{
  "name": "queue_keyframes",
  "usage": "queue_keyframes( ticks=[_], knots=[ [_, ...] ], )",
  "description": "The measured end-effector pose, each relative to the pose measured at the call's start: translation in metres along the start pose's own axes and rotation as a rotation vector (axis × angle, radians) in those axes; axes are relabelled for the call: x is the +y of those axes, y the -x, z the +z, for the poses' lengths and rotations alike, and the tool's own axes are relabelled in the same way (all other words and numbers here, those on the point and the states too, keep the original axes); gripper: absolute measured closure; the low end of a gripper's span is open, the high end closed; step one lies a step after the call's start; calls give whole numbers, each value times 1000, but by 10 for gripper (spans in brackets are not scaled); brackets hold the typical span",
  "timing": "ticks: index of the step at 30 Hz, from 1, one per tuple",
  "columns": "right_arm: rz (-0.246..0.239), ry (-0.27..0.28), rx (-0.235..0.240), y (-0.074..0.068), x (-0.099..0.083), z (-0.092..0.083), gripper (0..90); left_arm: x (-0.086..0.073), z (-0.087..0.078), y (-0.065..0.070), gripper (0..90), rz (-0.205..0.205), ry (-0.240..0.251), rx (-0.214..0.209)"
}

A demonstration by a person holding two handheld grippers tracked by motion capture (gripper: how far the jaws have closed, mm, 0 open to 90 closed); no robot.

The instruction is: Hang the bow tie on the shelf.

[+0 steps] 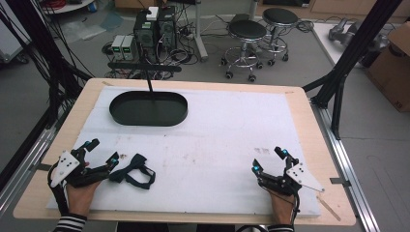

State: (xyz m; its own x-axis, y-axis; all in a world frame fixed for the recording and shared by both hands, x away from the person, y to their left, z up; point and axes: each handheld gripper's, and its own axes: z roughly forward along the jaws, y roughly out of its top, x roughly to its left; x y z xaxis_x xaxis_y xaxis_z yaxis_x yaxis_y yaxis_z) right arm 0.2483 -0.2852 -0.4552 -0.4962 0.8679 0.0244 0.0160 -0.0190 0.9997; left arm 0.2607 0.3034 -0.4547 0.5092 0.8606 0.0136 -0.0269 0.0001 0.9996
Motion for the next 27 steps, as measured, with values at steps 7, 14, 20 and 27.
queue_keyframes(
  ticks=[7, 14, 20, 27],
  knots=[
    [2, 3, 2, 0, 0, 0, 90, 0, 1, 0, 128, 2, -13, -1],
    [-2, 2, 4, 0, 0, 0, 90, 0, 0, -1, 128, -12, -6, -7],
    [4, -1, 1, 0, 0, 0, 90, 1, 2, 0, 128, -6, -27, -19],
    [3, 0, 1, 0, 0, 0, 90, 20, -6, -4, 129, 6, -7, -32]
  ],
)
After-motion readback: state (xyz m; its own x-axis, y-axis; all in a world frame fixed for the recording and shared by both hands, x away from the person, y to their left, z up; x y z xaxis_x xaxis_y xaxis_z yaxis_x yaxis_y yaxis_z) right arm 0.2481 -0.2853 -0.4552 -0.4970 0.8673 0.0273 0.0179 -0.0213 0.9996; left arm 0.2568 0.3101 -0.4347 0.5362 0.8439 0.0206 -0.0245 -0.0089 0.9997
